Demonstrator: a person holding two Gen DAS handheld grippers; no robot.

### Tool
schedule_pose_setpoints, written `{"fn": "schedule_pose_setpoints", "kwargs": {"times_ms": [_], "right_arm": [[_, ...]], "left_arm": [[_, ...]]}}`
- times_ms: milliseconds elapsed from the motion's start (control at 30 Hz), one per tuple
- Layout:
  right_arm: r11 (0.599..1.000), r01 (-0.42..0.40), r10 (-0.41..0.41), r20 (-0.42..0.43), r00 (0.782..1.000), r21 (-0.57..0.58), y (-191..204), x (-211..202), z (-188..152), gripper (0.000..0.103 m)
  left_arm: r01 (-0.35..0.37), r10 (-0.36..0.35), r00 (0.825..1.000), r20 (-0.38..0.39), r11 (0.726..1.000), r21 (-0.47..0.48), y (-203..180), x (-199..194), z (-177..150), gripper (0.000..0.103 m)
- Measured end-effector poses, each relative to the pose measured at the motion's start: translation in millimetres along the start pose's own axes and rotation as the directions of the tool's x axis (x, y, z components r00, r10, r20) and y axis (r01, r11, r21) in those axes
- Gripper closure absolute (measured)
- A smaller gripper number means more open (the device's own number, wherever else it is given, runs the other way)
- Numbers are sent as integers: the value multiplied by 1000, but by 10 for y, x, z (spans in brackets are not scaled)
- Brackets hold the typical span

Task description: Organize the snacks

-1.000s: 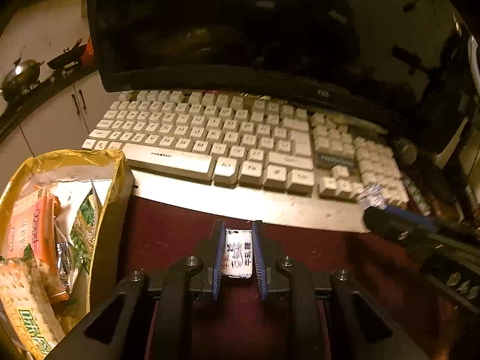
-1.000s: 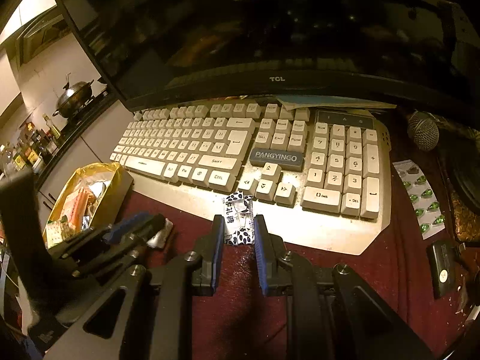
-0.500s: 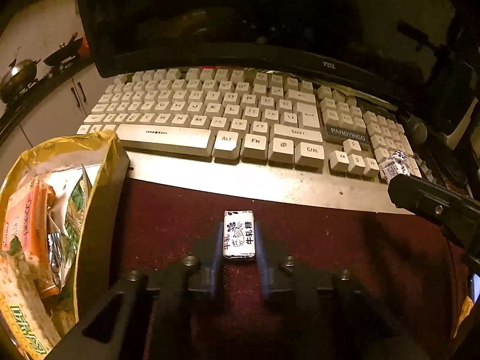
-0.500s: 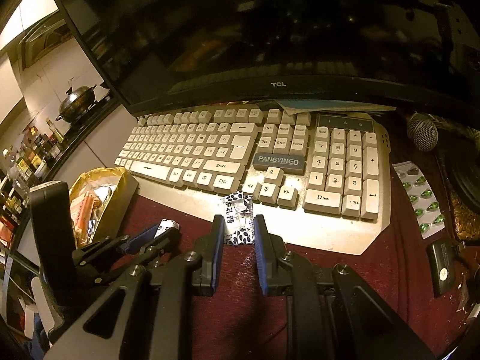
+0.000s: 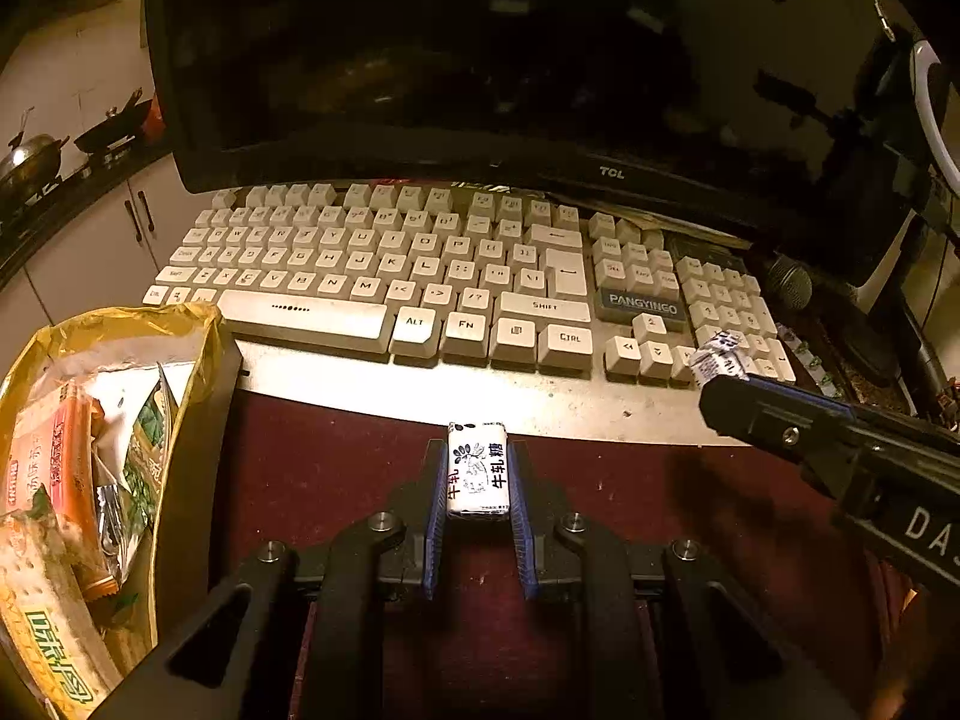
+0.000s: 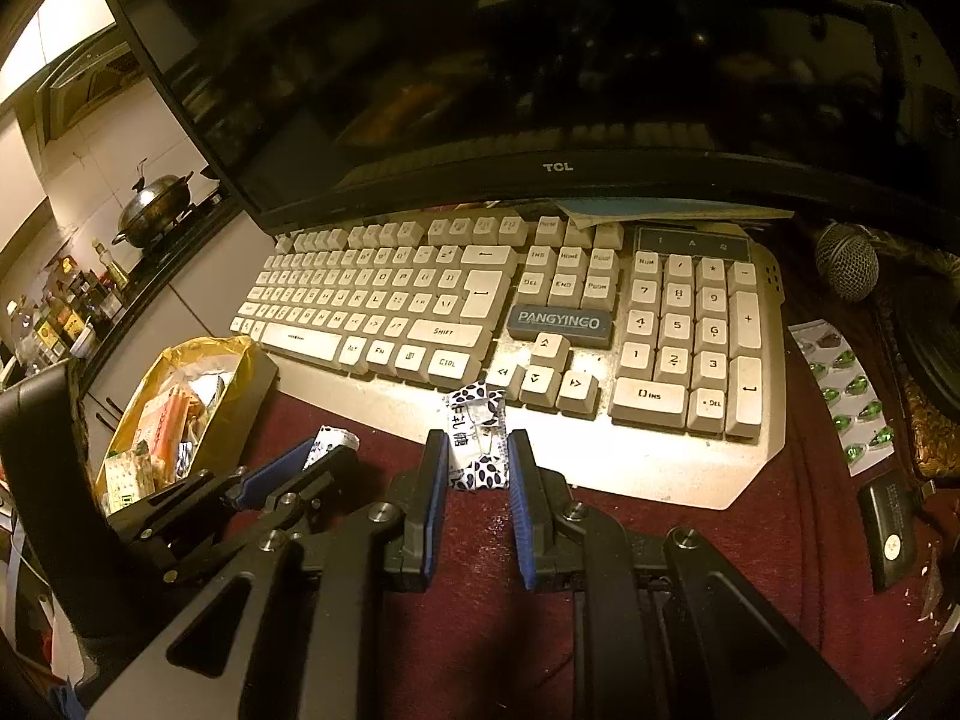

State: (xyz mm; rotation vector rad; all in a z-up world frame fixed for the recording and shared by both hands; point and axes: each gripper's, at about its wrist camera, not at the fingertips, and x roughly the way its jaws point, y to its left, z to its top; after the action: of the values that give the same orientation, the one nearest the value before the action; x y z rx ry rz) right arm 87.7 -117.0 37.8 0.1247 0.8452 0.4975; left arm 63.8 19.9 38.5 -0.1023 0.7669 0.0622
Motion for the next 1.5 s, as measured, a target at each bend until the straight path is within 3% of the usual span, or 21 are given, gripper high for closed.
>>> {"fn": "schedule_pose_setpoints", "kwargs": {"times_ms": [1500], "right_arm": [[999,-50,49,37,998,8,94,-81,-15,84]], "left_arm": [[0,1,997,72,1000,-18,36,-381,42,84]]}}
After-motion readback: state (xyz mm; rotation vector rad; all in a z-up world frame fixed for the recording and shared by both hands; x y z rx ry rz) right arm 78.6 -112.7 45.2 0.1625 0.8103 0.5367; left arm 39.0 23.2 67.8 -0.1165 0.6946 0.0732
